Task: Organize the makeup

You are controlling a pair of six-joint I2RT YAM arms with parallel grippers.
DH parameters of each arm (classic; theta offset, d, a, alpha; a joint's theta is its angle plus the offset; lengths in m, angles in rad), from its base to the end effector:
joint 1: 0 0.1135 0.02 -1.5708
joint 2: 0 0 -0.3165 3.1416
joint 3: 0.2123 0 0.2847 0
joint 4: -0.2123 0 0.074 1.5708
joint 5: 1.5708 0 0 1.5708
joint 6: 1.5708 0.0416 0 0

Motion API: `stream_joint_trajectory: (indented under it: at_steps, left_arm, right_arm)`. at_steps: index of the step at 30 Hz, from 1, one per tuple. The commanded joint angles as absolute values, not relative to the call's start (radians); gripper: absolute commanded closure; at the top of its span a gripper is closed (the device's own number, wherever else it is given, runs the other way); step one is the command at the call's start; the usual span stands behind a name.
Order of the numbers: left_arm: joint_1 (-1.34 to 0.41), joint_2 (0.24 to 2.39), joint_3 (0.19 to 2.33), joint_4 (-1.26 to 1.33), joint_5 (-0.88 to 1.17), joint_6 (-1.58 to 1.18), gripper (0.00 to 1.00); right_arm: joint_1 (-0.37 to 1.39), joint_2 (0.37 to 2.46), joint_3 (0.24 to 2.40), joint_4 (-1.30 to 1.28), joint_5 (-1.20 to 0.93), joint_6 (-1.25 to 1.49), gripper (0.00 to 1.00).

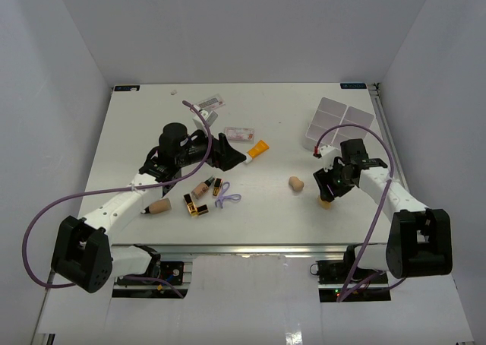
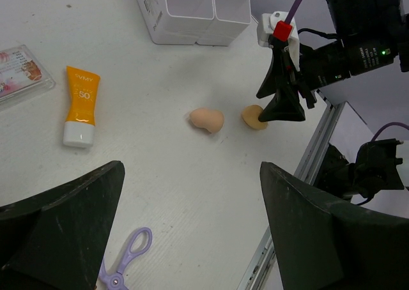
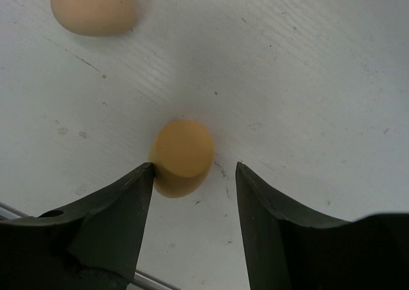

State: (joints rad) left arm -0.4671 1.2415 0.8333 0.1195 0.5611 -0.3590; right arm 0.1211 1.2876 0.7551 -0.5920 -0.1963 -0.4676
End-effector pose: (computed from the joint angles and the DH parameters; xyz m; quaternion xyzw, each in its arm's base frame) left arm 0.2593 -0.1556 0.3265 0.2070 0.7601 -0.4339 0.4372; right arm 0.2485 0.0384 0.2242 -0.3023 0.9225 0.0562 0.2334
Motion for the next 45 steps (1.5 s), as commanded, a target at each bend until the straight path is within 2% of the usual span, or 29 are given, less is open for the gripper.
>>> stream_joint_trajectory:
  at_steps: [1,3,6,9,12,18,22,27,33,38,45]
  left_arm:
    - [-0.471,1.236,0.874,0.119,0.585,-0.366,0.02]
    - [-0.471,1.235,0.875,0.119,0.588,-0.367,0.02]
    - [-0.471,1.230,0.876,0.118,0.588,-0.365,0.02]
    - [-0.471,1.226,0.876,0.118,0.589,-0.364,0.02]
    - [-0.471,1.229,0.877,0.116,0.594,-0.365,0.02]
    - [-0.471,1.235,0.876,0.118,0.596,-0.365,0.02]
    - [-0.471,1.250,0.878,0.121,0.617,-0.378,0.02]
    - [-0.471,1.260,0.877,0.121,0.618,-0.377,0.02]
    - [-0.471,1.266,0.879,0.118,0.617,-0.373,0.02]
    - [-0.471,1.268,0.879,0.113,0.615,-0.366,0.02]
    - [-0.471,1.276,0.883,0.108,0.611,-0.359,0.02]
  right_arm:
    - [0.126,1.324,0.750,-0.545,-0.200,-0.447,0.41]
    - [0.126,1.341,0.753,-0.540,-0.198,-0.448,0.45]
    - [0.126,1.361,0.755,-0.532,-0.192,-0.449,0.58]
    - [0.126,1.380,0.756,-0.529,-0.196,-0.452,0.64]
    - [0.126,1.387,0.762,-0.540,-0.218,-0.460,0.74]
    - [0.120,1.309,0.789,-0.608,-0.332,-0.546,0.92]
    - [0.110,1.193,0.855,-0.675,-0.364,-0.602,0.92]
    - [0.033,1.160,0.996,-0.699,-0.371,-0.658,0.92]
    - [-0.105,1.282,1.211,-0.642,-0.369,-0.700,0.92]
    - [-0.116,1.422,1.345,-0.521,-0.200,-0.721,0.92]
    - [-0.117,1.585,1.466,-0.402,-0.132,-0.780,0.92]
